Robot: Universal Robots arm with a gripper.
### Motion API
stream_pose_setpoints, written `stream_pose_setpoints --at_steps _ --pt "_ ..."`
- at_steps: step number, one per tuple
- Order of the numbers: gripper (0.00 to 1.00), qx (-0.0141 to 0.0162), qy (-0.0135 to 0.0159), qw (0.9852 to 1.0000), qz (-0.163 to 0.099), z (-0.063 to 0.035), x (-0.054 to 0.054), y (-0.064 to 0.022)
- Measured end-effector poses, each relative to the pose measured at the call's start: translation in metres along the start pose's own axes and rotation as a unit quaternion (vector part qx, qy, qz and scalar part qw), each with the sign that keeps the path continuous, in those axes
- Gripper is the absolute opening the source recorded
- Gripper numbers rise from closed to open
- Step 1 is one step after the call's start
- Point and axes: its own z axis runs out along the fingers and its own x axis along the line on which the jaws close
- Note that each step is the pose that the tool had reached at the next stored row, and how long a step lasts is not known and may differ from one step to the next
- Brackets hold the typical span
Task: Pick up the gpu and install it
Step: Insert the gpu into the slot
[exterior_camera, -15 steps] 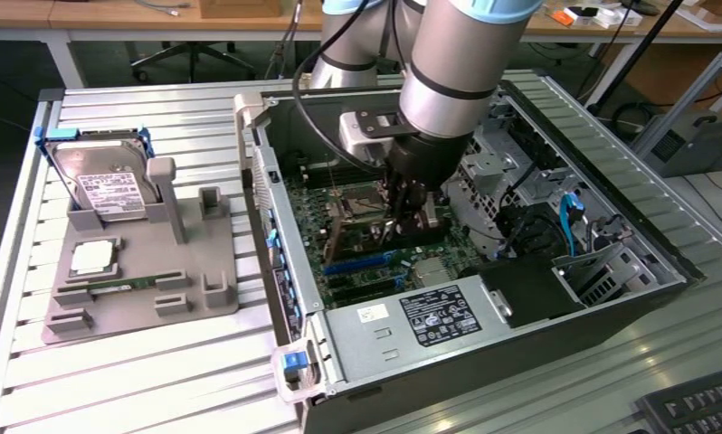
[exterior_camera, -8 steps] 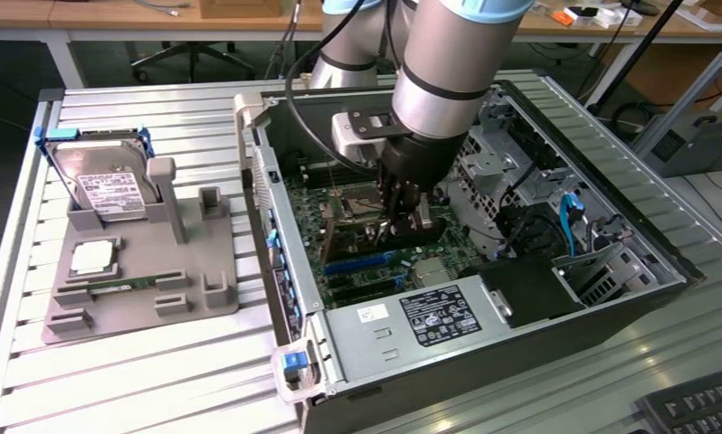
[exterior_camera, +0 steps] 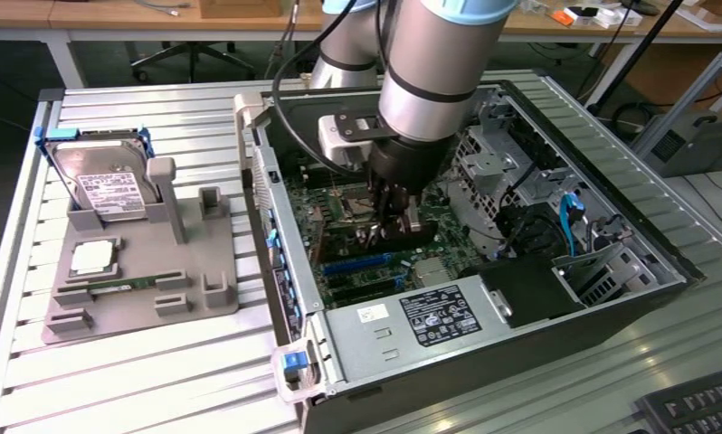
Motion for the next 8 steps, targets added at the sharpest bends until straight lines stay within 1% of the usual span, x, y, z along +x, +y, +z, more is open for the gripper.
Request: stream_pose_setpoints --at_steps 5,6,8 --pt "0.27 0.0002 0.0020 1.0000 0.000 0.0024 0.0003 0.0051" --pt "0.27 0.0002 0.0027 1.0000 0.000 0.0030 0.0004 0.0059" --pt "0.27 0.0003 0.0054 1.0000 0.000 0.0045 0.0006 0.0091"
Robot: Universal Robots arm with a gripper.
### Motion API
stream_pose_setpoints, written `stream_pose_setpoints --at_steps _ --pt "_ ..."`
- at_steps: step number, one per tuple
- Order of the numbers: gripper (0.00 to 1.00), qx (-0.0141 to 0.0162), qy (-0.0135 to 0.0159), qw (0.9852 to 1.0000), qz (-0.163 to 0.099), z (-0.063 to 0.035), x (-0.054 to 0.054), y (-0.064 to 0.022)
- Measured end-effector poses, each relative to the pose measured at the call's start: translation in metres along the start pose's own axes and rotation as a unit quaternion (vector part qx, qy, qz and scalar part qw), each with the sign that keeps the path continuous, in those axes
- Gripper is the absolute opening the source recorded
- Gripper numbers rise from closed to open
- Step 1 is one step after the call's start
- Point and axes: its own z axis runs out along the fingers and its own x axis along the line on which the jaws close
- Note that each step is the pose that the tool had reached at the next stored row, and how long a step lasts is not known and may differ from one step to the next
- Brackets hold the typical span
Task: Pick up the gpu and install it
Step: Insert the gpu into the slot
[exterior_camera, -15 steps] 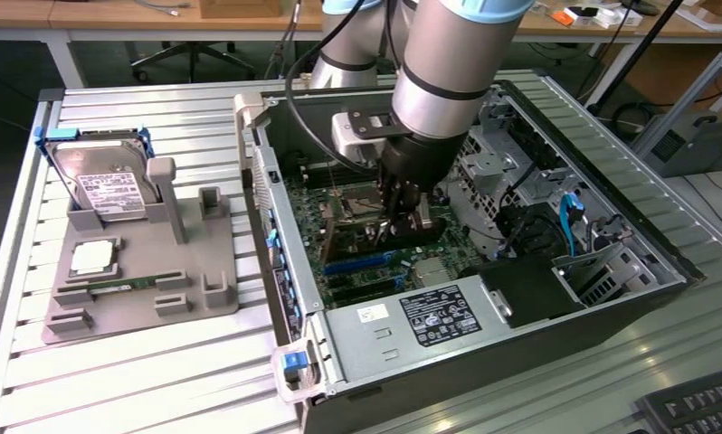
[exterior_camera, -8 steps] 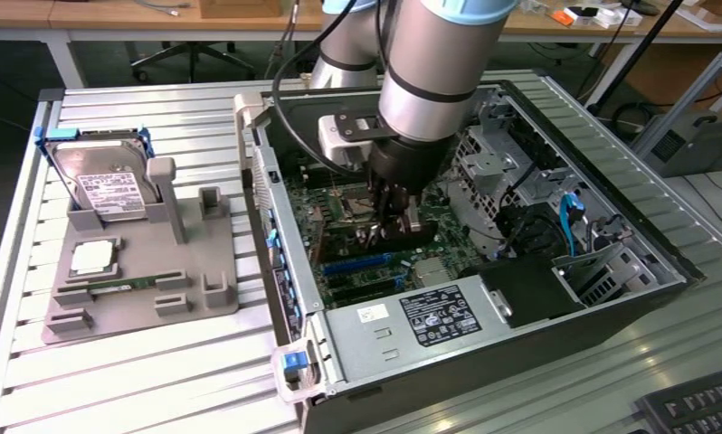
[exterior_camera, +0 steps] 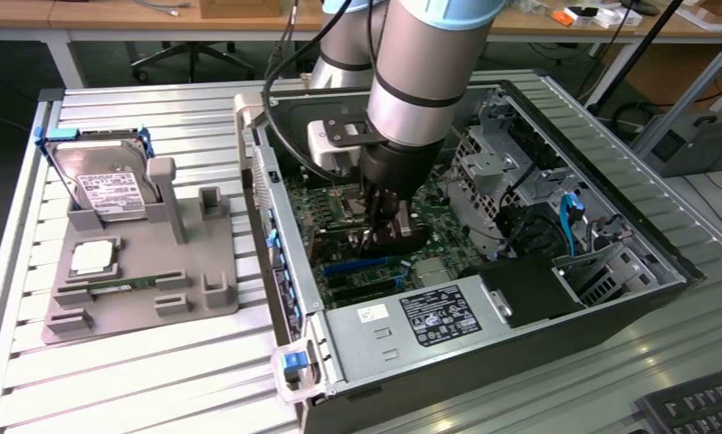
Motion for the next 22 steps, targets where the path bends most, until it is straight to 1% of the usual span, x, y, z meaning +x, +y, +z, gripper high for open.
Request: stream_pose_setpoints --at_steps 5,8,10,13,14,16,18,20,21,22 --pt "0.27 0.0003 0.0045 1.0000 0.000 0.0015 0.000 0.0050" --pt "0.27 0.0004 0.0081 1.0000 0.000 0.0025 0.000 0.0069" --pt "0.27 0.0005 0.0091 1.0000 0.000 0.0033 0.001 0.0078" --pt "0.27 0.0006 0.0096 1.0000 0.000 0.0053 0.001 0.0085" --pt "0.27 0.0005 0.0099 1.0000 0.000 0.0071 0.001 0.0106" --pt "0.27 0.0006 0.0100 0.9999 0.000 0.0109 0.001 0.0114" --pt "0.27 0.0006 0.0099 1.0000 0.000 0.0133 0.000 0.0146" --pt "0.27 0.0005 0.0099 0.9999 -0.001 0.0157 -0.001 0.0147" --pt "0.27 0.0005 0.0097 0.9999 -0.008 0.0159 -0.001 0.0148" --pt "0.27 0.0003 0.0078 0.9999 -0.011 0.0158 -0.003 0.0149"
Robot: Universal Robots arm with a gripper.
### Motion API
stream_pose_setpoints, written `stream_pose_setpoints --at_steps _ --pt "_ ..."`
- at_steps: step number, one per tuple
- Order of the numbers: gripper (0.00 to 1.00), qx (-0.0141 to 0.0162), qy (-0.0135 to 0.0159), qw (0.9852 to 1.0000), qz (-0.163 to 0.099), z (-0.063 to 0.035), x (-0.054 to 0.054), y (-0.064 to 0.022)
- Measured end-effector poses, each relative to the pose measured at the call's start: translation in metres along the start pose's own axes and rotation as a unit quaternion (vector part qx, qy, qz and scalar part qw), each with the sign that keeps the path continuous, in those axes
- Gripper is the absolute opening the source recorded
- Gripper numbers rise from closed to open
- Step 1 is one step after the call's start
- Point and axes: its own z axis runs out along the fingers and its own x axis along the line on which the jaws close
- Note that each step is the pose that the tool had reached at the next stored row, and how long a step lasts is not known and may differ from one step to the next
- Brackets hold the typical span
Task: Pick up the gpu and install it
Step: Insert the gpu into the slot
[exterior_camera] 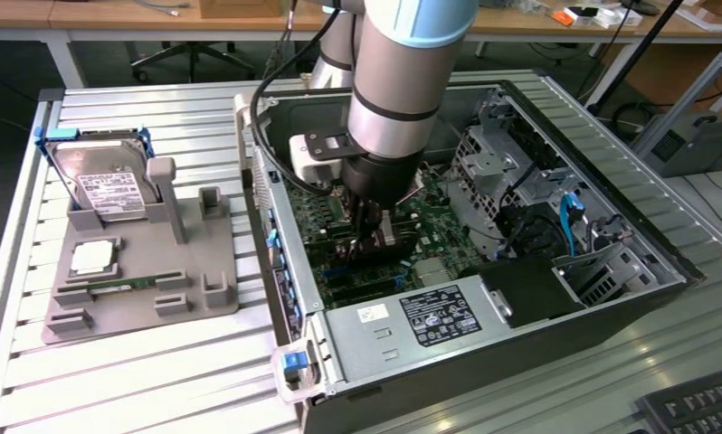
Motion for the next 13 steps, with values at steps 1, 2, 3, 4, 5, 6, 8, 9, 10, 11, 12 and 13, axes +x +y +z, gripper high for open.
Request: stream_pose_setpoints --at_steps 1,2,3,4,5,6,8,9,10,11,12,13 --pt "0.27 -0.0001 -0.0005 0.9999 -0.012 0.0000 -0.0004 0.0000" --pt "0.27 -0.0001 -0.0025 0.9999 -0.016 -0.0012 -0.0013 0.0002" --pt "0.27 0.0002 -0.0055 0.9999 -0.016 -0.0024 -0.0013 0.0009" --pt "0.27 0.0002 -0.0054 0.9999 -0.016 -0.0024 -0.0013 0.0010" --pt "0.27 0.0002 -0.0054 0.9999 -0.016 -0.0024 -0.0012 0.0010" --pt "0.27 0.0002 -0.0054 0.9999 -0.016 -0.0023 -0.0012 0.0010" --pt "0.27 0.0002 -0.0053 0.9999 -0.016 -0.0021 -0.0012 0.0010" --pt "0.27 0.0002 -0.0049 0.9999 -0.016 -0.0020 -0.0012 0.0010" --pt "0.27 0.0002 -0.0046 0.9999 -0.016 -0.0018 -0.0012 0.0010" --pt "0.27 0.0003 -0.0043 0.9999 -0.016 -0.0015 -0.0012 0.0010" --pt "0.27 0.0003 -0.0039 0.9999 -0.016 -0.0011 -0.0012 0.0010" --pt "0.27 0.0002 -0.0038 0.9999 -0.016 -0.0004 -0.0012 0.0010"
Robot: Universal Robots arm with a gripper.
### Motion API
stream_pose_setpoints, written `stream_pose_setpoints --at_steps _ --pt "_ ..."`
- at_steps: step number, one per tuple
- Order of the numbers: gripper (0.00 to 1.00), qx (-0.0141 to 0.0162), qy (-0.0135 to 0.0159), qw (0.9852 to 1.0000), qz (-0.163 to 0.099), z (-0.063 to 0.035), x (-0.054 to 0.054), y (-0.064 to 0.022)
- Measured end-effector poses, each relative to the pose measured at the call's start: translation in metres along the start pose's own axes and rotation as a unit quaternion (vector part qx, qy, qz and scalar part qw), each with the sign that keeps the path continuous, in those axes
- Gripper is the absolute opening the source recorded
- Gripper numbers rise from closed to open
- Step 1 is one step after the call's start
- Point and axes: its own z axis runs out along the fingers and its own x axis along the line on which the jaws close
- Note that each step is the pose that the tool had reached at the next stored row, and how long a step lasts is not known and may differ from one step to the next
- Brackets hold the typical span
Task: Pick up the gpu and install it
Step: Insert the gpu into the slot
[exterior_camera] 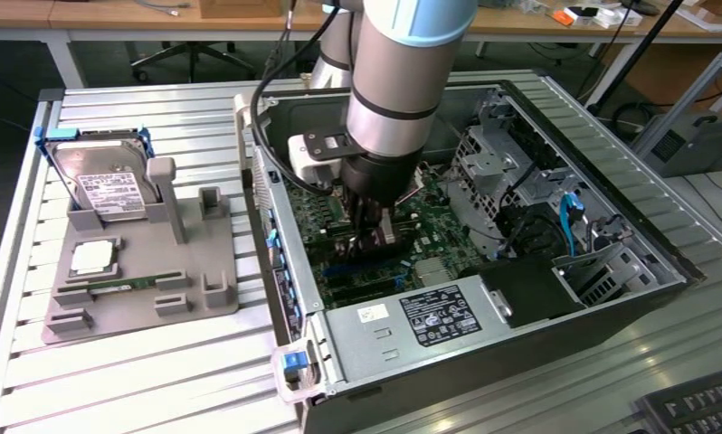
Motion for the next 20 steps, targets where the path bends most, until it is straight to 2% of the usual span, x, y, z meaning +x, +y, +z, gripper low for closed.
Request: stream_pose_setpoints --at_steps 14,20 --pt "0.27 0.0000 0.0002 1.0000 0.000 0.0078 -0.0010 0.0000" --pt "0.27 0.0000 0.0001 1.0000 0.000 0.0082 -0.0010 0.0001"
